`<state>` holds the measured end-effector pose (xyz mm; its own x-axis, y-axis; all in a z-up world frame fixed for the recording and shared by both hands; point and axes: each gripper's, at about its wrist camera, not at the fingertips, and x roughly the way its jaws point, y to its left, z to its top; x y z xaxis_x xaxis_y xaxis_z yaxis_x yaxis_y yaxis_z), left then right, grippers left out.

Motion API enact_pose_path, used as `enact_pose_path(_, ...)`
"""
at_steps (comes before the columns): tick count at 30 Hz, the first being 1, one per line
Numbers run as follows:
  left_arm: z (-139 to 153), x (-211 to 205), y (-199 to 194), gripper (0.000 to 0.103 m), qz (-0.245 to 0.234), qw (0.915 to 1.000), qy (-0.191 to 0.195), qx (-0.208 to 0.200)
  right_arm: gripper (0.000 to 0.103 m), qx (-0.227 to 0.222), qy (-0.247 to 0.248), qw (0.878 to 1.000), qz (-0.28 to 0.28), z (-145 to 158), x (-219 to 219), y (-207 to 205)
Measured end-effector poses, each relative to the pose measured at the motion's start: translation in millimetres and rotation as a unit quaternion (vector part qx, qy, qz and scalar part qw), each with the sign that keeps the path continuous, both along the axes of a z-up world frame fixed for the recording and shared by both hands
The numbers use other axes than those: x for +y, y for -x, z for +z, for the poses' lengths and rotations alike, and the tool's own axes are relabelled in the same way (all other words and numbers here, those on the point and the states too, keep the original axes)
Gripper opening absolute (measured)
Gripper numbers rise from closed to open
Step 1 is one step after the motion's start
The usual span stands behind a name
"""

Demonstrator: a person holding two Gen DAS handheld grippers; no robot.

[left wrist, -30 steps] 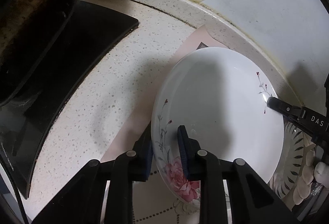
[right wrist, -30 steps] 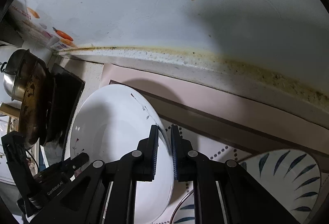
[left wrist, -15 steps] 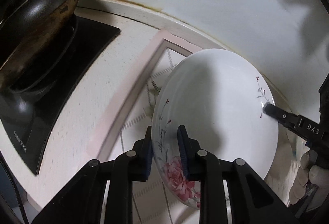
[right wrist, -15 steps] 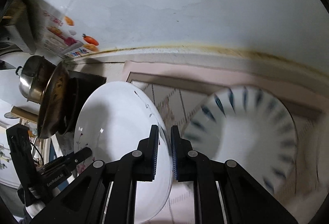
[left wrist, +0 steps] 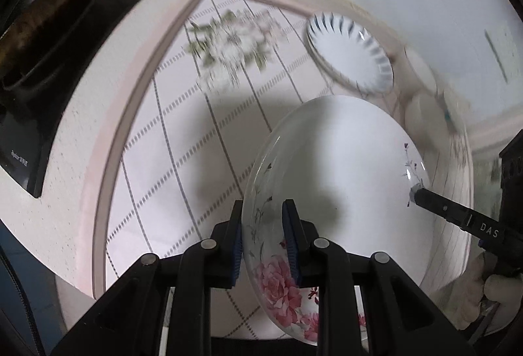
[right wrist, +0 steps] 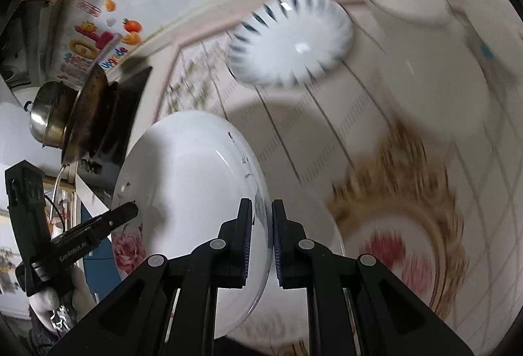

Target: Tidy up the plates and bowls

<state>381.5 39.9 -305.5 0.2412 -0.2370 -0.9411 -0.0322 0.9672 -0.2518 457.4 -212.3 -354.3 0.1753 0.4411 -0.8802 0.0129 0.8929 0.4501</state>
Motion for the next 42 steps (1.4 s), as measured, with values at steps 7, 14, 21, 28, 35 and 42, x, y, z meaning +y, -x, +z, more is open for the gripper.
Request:
enact_pose_path(7, -22.3, -23.4, 6.5, 0.020, -0.039, 0.9989, -0.022, 0.012, 0.014, 0.012, 0.018, 1.000, -0.023, -25.9, -12.9, 43.0)
enact_pose_path(14, -33.8, -31.3, 6.2, 0.020, -0.064, 0.9971, -0.035, 0.019, 0.014, 0.018, 0.025, 0.999, -0.040, -38.2, -20.9, 49.7)
enact_pose_path(21, -36.7, -37.2, 1.8, 0.020, -0.071, 0.9958, -0.056, 0.015, 0.014, 0.017, 0.033, 0.998, -0.044, -42.2, -19.3, 42.4)
enact_pose_path(28, -42.8, -35.1, 2.5, 0.021, -0.065, 0.9956, -0.063, 0.023, 0.014, 0.021, 0.033, 0.998, -0.040, -45.1, -15.7, 38.4)
enact_pose_path(35, -52.4, -41.1, 9.3, 0.020, -0.070, 0.9940, -0.078, 0.030, 0.014, 0.020, 0.038, 0.999, -0.031, -42.8, -14.3, 37.9)
enact_pose_path(42, -53.1, -47.4, 8.5, 0.020, -0.067, 0.9939, -0.083, 0.029, 0.014, 0.023, 0.055, 0.998, -0.018, -39.1, -11.1, 37.4)
